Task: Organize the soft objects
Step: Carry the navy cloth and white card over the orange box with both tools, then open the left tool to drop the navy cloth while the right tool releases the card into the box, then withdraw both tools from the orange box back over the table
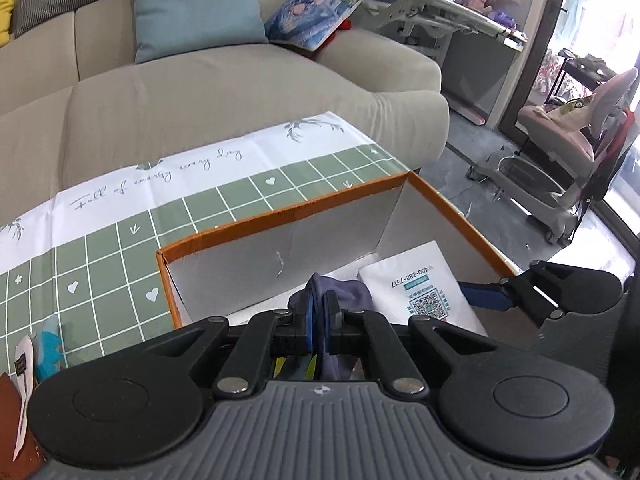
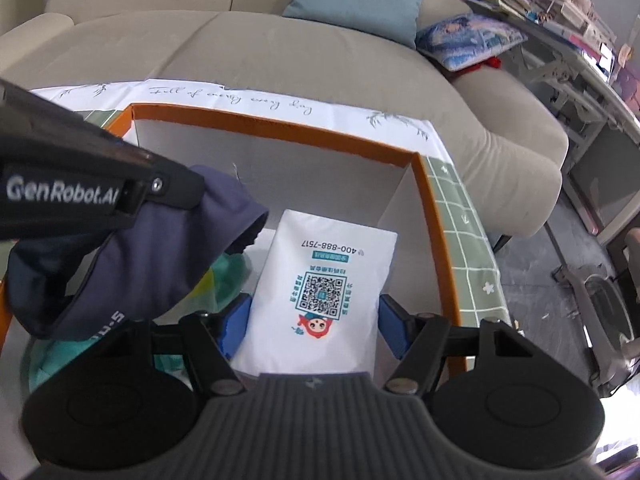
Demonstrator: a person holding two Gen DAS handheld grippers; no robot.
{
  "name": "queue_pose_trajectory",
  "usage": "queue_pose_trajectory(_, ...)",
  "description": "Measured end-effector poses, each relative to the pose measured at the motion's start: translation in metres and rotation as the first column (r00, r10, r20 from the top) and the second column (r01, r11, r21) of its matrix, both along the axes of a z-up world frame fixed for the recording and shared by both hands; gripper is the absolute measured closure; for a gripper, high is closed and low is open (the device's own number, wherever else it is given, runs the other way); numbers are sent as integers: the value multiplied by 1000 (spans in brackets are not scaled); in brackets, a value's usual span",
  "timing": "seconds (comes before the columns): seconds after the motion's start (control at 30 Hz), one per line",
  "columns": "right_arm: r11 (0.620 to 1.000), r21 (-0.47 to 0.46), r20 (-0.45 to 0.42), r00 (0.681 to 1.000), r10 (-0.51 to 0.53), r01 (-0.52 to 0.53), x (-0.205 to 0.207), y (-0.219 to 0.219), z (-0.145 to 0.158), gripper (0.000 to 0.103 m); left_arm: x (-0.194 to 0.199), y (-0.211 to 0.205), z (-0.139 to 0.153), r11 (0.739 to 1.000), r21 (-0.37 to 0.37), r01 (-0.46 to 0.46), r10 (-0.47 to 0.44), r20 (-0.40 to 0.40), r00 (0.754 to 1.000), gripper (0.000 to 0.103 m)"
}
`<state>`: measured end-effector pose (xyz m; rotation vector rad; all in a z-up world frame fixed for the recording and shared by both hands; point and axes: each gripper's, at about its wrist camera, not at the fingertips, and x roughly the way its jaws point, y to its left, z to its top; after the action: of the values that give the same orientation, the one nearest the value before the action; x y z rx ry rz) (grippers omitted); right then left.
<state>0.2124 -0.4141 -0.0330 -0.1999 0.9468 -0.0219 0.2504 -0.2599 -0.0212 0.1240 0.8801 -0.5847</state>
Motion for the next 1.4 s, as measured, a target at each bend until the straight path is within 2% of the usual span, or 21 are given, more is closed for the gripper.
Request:
queue_pose_trajectory(0.13,1000,-27,-1,1000,-12,12,3,0,-1,32,1,-2,-1,1000,6,3,-3,-18,1000,97)
queue_pose_trajectory(0.2,1000,-27,-4,1000,-13,13,1,1,-1,31,1,-1,1,1000,7,-3,3,-22,1000,83)
queue_pose_trajectory(0.27,1000,-24,-7,1000,-17,17,0,2,-2,30,0,-1,3,1000,9,-7,7,-14,1000,75)
queue_pose_trajectory(0.57,998,-53,16,1000,-21,22,-12,9,7,29,-11,6,22,1000,14,-14,14,36,999,72)
queue_pose_trajectory(0.83,997,-71,51,998,-39,43,-30,18,29,28,-32,17,52,1000,-10,8,-7,100,995,71)
queue_pose_trajectory(1.13,995,-40,111,990,-83,88,-71,31,63,25,-77,44,80,998,-51,40,-30,187,982,70)
queue_pose_trajectory(1.4,995,37,139,985,-99,95,-117,55,77,25,-131,80,78,997,-69,36,-18,238,971,67)
